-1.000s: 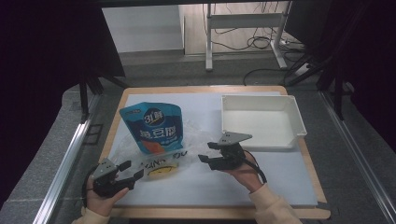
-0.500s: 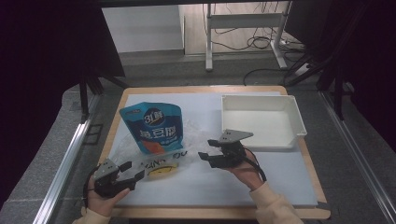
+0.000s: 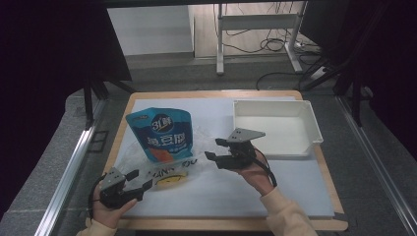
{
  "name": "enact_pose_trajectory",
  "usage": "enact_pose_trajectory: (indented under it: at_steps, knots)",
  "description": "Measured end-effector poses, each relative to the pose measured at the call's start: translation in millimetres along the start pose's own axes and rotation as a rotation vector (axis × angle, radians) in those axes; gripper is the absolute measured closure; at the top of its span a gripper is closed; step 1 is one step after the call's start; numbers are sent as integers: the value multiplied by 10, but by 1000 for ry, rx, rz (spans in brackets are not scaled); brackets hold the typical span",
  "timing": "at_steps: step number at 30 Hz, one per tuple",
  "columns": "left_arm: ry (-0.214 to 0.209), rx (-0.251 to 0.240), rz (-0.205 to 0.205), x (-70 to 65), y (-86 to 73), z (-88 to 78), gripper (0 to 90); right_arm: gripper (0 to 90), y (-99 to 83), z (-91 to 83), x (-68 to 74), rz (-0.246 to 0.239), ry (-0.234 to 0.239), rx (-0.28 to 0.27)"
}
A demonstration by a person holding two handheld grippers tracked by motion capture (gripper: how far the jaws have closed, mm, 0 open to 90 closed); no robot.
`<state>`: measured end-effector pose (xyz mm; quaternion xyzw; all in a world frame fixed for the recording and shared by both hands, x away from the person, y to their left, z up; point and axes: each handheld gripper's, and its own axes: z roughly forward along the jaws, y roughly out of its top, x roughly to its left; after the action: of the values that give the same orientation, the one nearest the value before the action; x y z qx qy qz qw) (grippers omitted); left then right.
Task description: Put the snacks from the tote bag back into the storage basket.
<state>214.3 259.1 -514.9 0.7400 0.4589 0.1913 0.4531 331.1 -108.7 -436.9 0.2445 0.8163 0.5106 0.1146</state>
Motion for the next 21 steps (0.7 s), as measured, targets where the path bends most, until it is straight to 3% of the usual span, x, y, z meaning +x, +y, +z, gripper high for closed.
enact_pose_trajectory:
  at_steps: [5, 21]
  knots:
    - [-4, 6, 5, 3, -9, 5, 324, 379, 62, 40, -2, 18, 7, -13]
    - [5, 18, -3, 8, -22, 23, 319, 382, 437, 302, -70, 12, 34, -48]
